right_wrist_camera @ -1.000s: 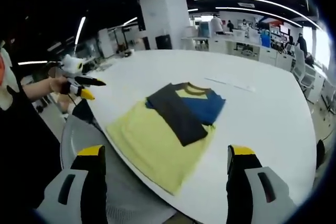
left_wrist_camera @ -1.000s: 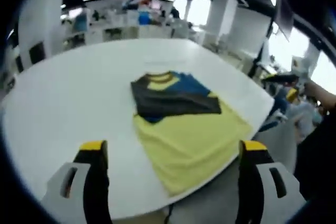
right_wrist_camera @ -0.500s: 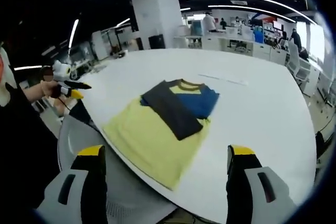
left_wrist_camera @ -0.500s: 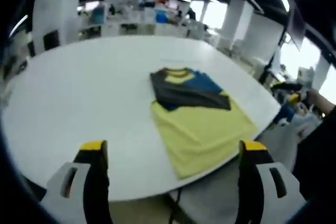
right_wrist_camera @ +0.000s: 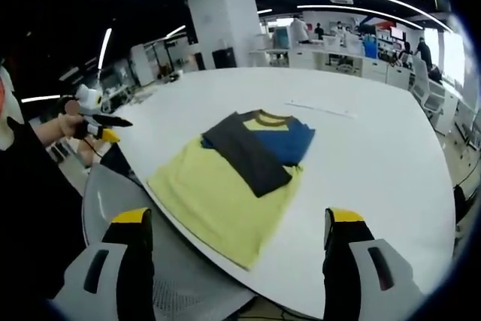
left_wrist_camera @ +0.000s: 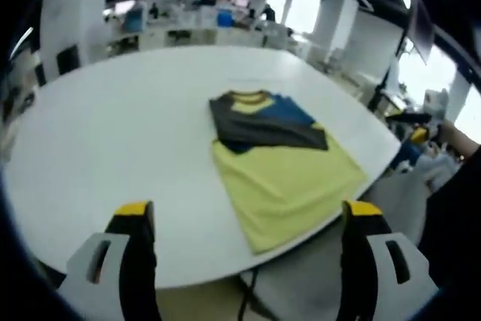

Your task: Fold the garment on the visible template until the final outline fits inside the template.

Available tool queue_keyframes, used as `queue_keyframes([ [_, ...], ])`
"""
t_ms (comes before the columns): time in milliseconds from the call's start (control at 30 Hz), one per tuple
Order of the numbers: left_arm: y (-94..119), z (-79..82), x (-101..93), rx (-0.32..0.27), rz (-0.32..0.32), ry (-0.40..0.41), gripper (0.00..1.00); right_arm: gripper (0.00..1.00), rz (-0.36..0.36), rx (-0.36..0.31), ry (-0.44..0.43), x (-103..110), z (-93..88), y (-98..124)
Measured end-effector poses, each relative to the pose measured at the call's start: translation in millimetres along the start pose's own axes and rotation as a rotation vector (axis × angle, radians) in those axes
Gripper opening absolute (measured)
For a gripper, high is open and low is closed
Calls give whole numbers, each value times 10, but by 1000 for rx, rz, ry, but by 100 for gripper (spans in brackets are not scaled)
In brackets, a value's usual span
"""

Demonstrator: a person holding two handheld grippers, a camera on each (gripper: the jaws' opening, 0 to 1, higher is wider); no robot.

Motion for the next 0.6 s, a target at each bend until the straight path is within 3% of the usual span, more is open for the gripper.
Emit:
queue_keyframes([
  [200, -54, -95, -52, 31, -25, -3, 97, 92, -1, 11, -12, -12, -57, -40],
  [600, -318, -596, -277, 146, -105, 15, 86, 74, 3, 129, -42, -32, -373, -261],
])
Point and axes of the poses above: the point that each gripper's makers call its tool centre point, and the gripper's own axes: y roughly backward along the fingers, x roughly to its left, z roughly out of its top, the point moved 1 cm from there along y, roughly backward along the fingers, and after that the axes turned 13 degrees about -y, right-handed, at the moved point
